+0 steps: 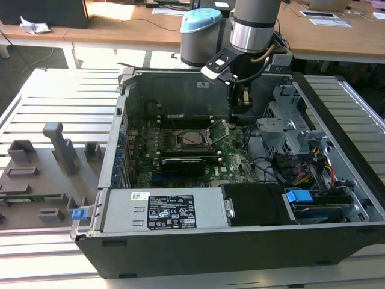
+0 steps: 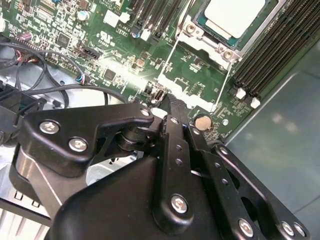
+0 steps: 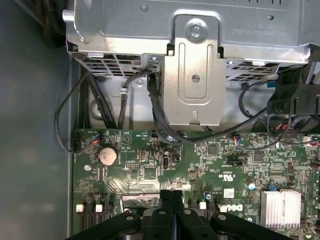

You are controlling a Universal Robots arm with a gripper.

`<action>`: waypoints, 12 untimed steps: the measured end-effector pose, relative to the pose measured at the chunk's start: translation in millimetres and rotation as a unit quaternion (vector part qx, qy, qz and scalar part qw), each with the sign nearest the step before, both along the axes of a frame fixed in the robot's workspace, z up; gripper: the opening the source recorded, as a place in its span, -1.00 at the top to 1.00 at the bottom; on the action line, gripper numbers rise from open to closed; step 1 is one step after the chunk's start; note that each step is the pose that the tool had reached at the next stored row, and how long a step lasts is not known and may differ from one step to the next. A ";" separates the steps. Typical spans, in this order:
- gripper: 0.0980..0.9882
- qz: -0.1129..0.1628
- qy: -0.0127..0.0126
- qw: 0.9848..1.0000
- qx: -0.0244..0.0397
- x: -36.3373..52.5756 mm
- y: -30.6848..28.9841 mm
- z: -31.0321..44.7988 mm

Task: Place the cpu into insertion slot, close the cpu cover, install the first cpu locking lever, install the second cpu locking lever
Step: 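Close the cpu cover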

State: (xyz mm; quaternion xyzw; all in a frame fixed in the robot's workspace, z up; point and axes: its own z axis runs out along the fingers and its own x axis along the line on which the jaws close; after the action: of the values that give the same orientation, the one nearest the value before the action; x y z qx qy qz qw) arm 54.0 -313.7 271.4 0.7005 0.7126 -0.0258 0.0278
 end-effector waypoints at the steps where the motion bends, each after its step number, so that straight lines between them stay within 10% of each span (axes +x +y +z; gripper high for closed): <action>1: 0.98 0.000 0.000 1.000 0.000 0.8 0.0 -0.6; 12: 0.98 0.000 0.000 1.000 0.000 22.2 5.7 -9.2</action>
State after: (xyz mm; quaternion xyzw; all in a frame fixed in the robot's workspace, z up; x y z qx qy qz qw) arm 76.2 -308.0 262.1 0.7005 0.7126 -0.0260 0.0280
